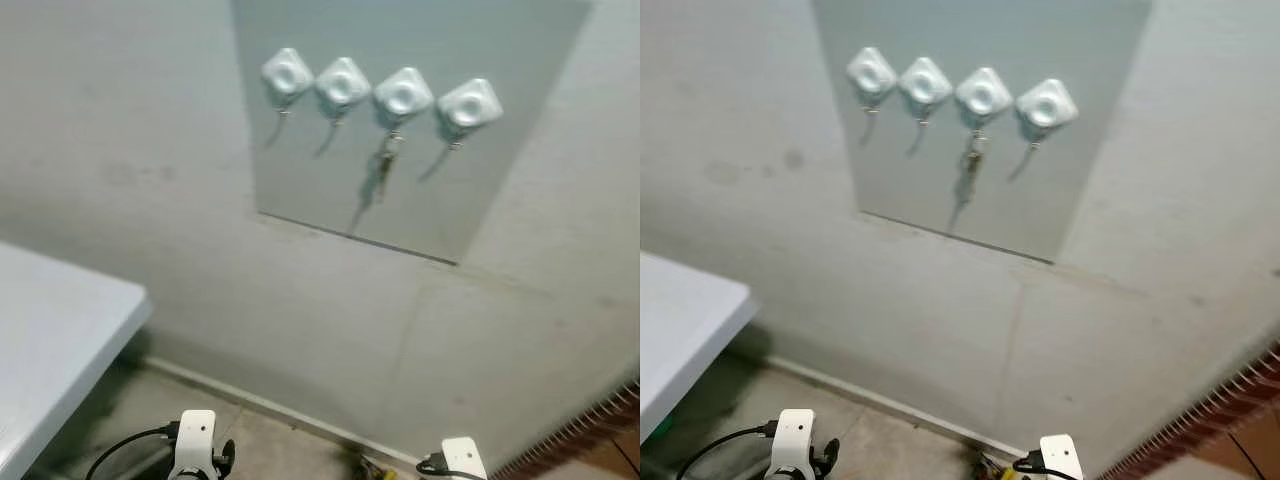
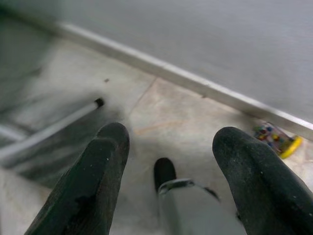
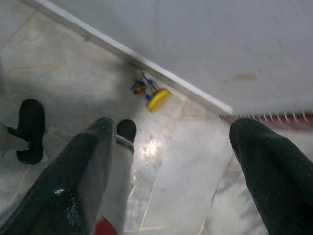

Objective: Hang keys on a hook

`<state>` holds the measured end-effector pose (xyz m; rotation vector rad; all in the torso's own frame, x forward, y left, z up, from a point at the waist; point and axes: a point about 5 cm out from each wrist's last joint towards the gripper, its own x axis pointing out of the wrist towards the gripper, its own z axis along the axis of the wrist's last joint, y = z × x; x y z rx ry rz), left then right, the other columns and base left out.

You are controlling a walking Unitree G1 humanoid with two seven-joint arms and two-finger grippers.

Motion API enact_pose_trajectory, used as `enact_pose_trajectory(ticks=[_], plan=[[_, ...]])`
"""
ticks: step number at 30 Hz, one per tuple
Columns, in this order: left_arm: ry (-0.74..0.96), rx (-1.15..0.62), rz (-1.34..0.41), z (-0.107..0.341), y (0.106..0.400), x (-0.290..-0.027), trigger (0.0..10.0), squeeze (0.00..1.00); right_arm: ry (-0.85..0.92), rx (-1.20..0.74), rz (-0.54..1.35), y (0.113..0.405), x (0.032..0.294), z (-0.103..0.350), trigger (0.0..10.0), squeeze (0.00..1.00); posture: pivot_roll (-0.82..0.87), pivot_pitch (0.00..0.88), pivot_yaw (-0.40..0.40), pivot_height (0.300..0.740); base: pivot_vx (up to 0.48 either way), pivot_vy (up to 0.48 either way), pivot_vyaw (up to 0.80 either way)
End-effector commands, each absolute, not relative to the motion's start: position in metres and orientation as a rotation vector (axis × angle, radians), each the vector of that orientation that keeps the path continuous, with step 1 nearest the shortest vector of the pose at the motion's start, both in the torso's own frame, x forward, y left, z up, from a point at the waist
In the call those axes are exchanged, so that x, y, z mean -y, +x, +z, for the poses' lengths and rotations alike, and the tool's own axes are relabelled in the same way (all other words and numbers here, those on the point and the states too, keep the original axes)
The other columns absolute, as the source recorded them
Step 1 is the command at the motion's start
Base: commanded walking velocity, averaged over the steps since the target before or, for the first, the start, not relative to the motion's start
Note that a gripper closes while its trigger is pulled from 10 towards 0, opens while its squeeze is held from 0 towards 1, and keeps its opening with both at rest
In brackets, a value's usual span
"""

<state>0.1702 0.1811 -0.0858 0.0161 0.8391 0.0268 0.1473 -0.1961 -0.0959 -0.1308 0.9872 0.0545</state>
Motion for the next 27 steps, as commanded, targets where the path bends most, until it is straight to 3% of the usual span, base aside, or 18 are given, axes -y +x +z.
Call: enact_pose_trajectory(ticks=[1, 27], plan=[[0.027, -0.849, 0.037, -0.0864, 0.1688, -0.1836, 10.0, 0.0, -0.133, -0.998, 0.05, 0.1466, 0.1974, -0.0962, 10.0, 0.0, -0.09, 0.0, -0.016, 0.74, 0.0, 0.0, 0.8], [0.02, -0.856, 0.047, -0.0879, 0.165, -0.1844, 10.0, 0.0, -0.13, -1.04, 0.05, 0.1375, 0.1979, -0.1, 10.0, 0.0, -0.08, 0.0, -0.019, 0.74, 0.0, 0.0, 0.8]])
